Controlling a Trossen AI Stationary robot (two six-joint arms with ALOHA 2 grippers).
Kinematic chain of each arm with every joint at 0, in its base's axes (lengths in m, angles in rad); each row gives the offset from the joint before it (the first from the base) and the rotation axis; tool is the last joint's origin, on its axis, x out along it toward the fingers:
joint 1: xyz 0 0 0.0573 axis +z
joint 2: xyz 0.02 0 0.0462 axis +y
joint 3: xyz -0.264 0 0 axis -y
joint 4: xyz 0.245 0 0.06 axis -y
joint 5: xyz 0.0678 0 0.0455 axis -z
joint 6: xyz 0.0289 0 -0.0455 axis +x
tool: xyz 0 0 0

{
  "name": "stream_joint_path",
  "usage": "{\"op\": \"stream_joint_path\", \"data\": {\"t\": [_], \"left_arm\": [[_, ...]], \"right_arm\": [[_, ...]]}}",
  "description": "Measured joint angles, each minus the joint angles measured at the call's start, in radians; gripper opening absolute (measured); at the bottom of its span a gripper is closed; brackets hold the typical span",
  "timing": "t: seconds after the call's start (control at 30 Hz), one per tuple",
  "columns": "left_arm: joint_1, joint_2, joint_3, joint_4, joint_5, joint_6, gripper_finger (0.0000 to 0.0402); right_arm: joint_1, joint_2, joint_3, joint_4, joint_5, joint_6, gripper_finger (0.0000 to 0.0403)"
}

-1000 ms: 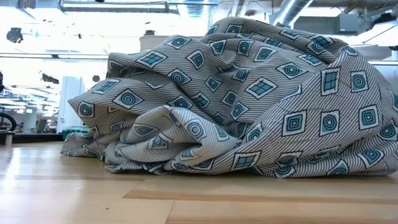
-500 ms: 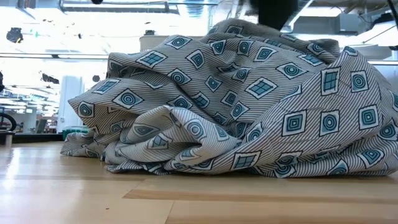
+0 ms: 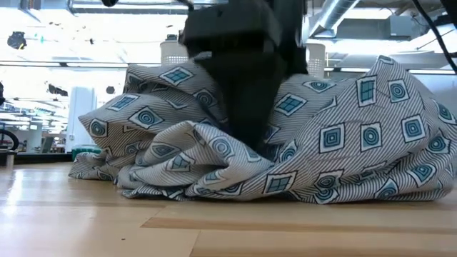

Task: Pick & place medical supplies in basket/bin
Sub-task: Put the blue patient gown into the white bin

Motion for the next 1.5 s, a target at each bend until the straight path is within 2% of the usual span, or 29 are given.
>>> {"op": "stream_joint_path", "data": {"t": [0.13, 0.27, 0.43, 0.7, 0.83, 1.0, 1.13, 1.3, 1.5], "left_arm": [[0.0, 0.0, 0.0, 0.001, 0.011, -0.018, 0.0396], [0.0, 0.0, 0.0, 0.001, 0.012, -0.019, 0.0396], [0.0, 0.0, 0.0, 0.002, 0.012, -0.035, 0.0396], [0.0, 0.0, 0.0, 0.002, 0.061, -0.072, 0.0396], [-0.004, 0.0, 0.0, -0.001, 0.08, -0.078, 0.0396], [-0.017, 0.0, 0.0, -0.007, 0.082, -0.073, 0.0396], [-0.017, 0.0, 0.0, -0.013, 0.082, -0.073, 0.0396], [-0.017, 0.0, 0.0, -0.013, 0.082, -0.076, 0.0396], [-0.017, 0.0, 0.0, -0.013, 0.08, -0.088, 0.0396]], "right_arm": [[0.022, 0.041, 0.0, 0.03, 0.005, 0.024, 0.0379], [0.04, 0.058, 0.003, 0.067, 0.016, 0.042, 0.0336], [0.034, 0.061, -0.006, 0.065, 0.056, 0.089, 0.0251], [0.031, 0.041, -0.008, 0.085, 0.042, 0.137, 0.0088], [0.059, 0.001, -0.01, 0.115, 0.033, 0.206, 0.0037], [0.118, -0.089, -0.01, 0.168, 0.036, 0.284, 0.0031], [0.169, -0.159, -0.01, 0.189, 0.084, 0.359, 0.0031], [0.229, -0.231, -0.009, 0.234, 0.202, 0.452, 0.0031], [0.292, -0.304, -0.009, 0.312, 0.411, 0.52, 0.0031]]}}
